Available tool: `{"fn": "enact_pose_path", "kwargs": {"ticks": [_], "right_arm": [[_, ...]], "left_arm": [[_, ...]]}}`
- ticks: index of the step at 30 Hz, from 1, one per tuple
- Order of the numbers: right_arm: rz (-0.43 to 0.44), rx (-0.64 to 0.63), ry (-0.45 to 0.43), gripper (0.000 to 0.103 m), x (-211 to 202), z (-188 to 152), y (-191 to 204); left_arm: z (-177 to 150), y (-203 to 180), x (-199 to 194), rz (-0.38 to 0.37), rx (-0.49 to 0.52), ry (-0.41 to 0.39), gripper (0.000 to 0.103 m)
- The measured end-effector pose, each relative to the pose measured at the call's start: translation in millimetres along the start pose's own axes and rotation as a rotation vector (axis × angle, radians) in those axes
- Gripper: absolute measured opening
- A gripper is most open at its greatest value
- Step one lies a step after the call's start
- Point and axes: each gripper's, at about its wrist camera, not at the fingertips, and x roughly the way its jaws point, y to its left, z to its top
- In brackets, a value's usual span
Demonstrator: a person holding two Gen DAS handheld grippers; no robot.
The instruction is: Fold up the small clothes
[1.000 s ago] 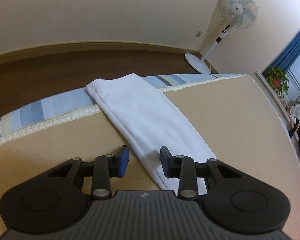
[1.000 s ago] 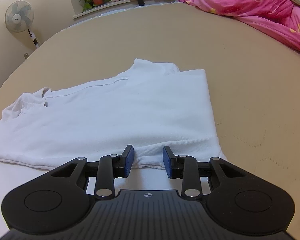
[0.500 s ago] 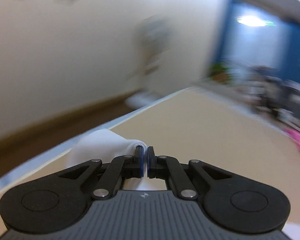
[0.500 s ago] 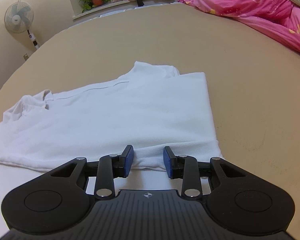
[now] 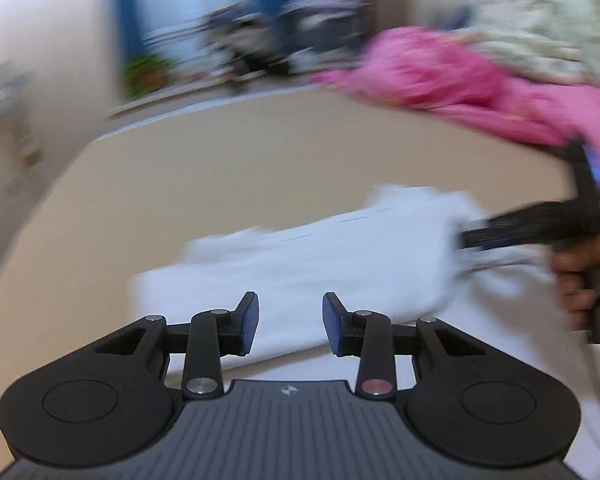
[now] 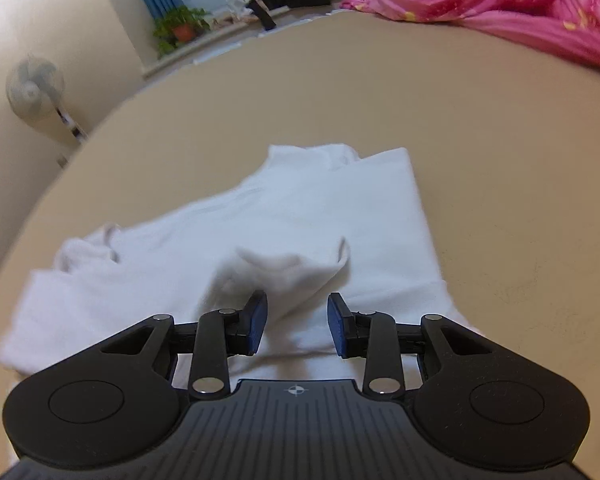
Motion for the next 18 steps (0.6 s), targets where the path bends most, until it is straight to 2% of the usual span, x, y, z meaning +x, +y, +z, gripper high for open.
{"fn": "enact_pose_path", "kwargs": {"ticks": [3, 6, 7, 8, 9, 11, 12, 15, 18], "right_arm": [[0.022, 0.055, 0.008, 0.035, 2, 2, -4], [0.059, 0.207, -0.013, 0.036, -5, 2, -16], [0.082, 0.258, -0.036, 0.036, -11, 2, -20], [0.095, 0.29, -0.057, 0.036, -17, 1, -22], [0.105, 0.319, -0.077, 0.036, -22, 0, -24], [0.122, 0.375, -0.091, 0.045, -27, -6, -26], [0.134, 0.387, -0.067, 0.053, -23, -9, -25], [0.097, 0.344, 0.009, 0.055, -6, -12, -18], [0.076, 0.335, -0.005, 0.055, -4, -10, -16]], "left_arm": [[-1, 41, -16, 0.092, -0.089, 0.013, 0.043], [-18, 64, -22, 0.142, -0.231, -0.025, 0.043], [-27, 71, -16, 0.157, -0.269, -0.008, 0.043], [-28, 76, -6, 0.186, -0.293, 0.057, 0.043], [-24, 80, -1, 0.198, -0.321, 0.084, 0.041], [-15, 85, 5, 0.166, -0.362, 0.045, 0.042], [-11, 88, 10, 0.165, -0.36, 0.04, 0.042], [-12, 89, 28, 0.173, -0.368, 0.046, 0.042], [-18, 95, 50, 0.175, -0.391, 0.09, 0.042]]}}
